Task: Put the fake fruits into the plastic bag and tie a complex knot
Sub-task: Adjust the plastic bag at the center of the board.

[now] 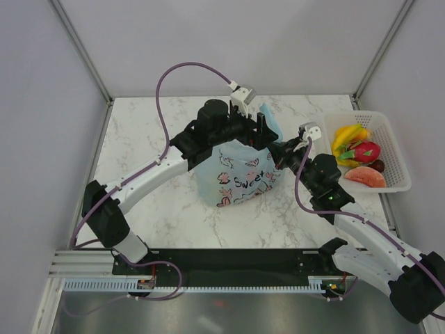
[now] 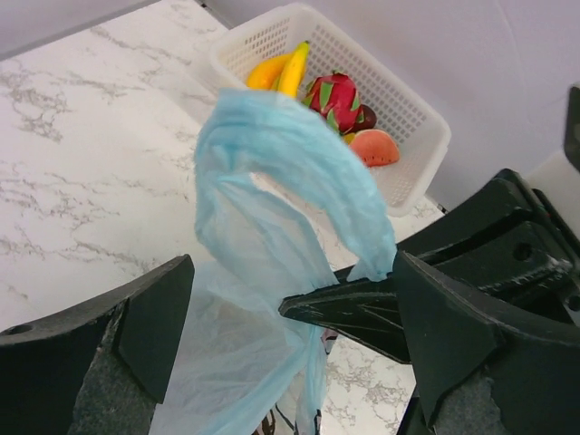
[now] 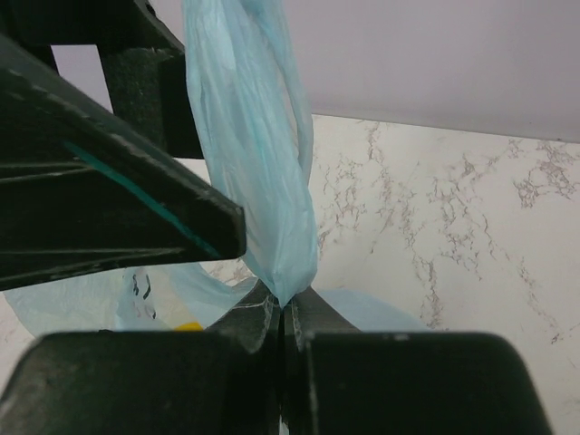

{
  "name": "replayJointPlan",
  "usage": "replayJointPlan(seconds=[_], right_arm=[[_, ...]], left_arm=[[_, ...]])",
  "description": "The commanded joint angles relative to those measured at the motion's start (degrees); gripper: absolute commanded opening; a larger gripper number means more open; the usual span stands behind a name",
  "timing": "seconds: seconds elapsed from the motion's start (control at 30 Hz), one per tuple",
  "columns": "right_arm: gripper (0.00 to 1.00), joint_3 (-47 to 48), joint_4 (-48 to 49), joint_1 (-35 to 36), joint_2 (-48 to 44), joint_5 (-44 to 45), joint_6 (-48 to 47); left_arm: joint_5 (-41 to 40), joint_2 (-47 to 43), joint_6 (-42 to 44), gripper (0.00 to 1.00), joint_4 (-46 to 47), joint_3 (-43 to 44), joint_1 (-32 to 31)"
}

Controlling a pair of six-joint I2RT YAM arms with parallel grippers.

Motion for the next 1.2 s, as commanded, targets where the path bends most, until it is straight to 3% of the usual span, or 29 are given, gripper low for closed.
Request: replayJointPlan(seconds=[0.0, 0.1, 0.27, 0.4, 0.63, 0.67, 0.73, 0.77, 0.8, 1.03, 1.17], right_arm=[[0.00, 0.81, 1.95, -0.16, -0.12, -1.01, -0.76], [0.00, 1.16, 1.95, -0.16, -0.04, -1.27, -0.85], [0.00, 0.98, 2.66, -0.16, 0.66, -1.89, -0.76], [0.00, 0.98, 2.75, -0.16, 0.84, -1.98, -0.67], [0.00, 0.98, 2.31, -0.16, 0.49, -2.15, -0.85], [0.00, 0.98, 2.22, -0.16, 0.49, -2.15, -0.85], [0.00, 1.07, 2.04, -0.16, 0.40, -1.98, -0.85], [0.00, 1.07, 1.96, -0.25, 0.40, -2.06, -0.85], [0.00, 1.07, 2.13, -0.16, 0.49, -2.06, -0.94], [0.53, -0.51, 4.76, -0.25, 0.58, -3.20, -0.33], [0.63, -0.69, 5.73, -0.16, 0.23, -2.86, 0.20]], left_arm=[[-5.88, -0.51, -5.76, 0.99, 1.18, 0.64, -0.12], [-7.74, -1.92, -6.91, 1.00, 2.33, -2.09, -0.21], [-3.18, -0.87, -8.32, 0.99, 7.33, -1.39, -0.21], [0.00, 1.67, -9.90, 0.88, 8.65, 0.19, -0.30], [3.78, 2.82, -10.69, 0.54, 10.76, 0.28, -0.38], [3.69, 2.73, -10.69, 0.41, 10.94, 0.11, -0.30], [3.34, 2.47, -10.61, 0.24, 11.12, -0.25, -0.38], [3.17, 2.21, -10.52, 0.10, 11.12, -0.33, -0.56], [3.08, 2.12, -10.17, 0.04, 11.12, -0.34, -0.56], [1.50, 0.98, -9.90, 0.02, 10.68, -0.51, -1.35], [0.97, 0.71, -10.34, 0.02, 10.24, -0.60, -1.44]])
